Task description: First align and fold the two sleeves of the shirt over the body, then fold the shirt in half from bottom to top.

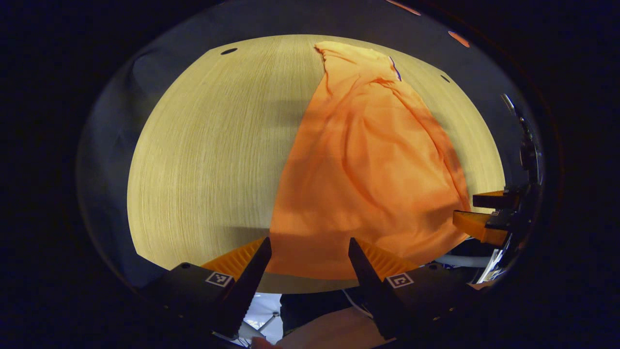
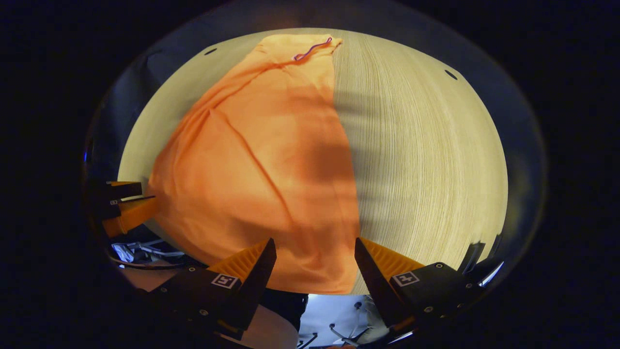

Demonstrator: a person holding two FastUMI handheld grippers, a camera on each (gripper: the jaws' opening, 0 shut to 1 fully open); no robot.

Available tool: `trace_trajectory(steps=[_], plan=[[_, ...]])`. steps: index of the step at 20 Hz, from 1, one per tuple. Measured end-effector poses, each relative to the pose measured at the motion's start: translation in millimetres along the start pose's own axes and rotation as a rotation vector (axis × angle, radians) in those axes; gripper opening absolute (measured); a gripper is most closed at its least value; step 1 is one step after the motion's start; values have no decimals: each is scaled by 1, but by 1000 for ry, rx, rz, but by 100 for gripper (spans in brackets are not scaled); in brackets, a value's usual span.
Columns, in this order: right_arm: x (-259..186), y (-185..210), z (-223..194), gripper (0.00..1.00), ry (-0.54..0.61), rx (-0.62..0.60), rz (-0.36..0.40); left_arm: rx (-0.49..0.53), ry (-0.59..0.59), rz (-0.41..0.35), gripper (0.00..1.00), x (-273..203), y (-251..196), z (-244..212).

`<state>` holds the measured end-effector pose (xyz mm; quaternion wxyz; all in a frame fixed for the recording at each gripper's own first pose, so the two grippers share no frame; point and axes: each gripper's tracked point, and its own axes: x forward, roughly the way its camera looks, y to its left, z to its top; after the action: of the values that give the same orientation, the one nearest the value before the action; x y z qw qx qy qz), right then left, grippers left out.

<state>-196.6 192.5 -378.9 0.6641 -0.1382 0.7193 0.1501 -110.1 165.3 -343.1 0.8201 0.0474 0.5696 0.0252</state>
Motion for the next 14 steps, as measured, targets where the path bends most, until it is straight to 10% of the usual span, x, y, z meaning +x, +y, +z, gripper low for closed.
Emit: trace_trajectory(steps=[14], plan=[[7,3,-10,100,51,20,-6,-6,101,70,96,16,-7,-22]])
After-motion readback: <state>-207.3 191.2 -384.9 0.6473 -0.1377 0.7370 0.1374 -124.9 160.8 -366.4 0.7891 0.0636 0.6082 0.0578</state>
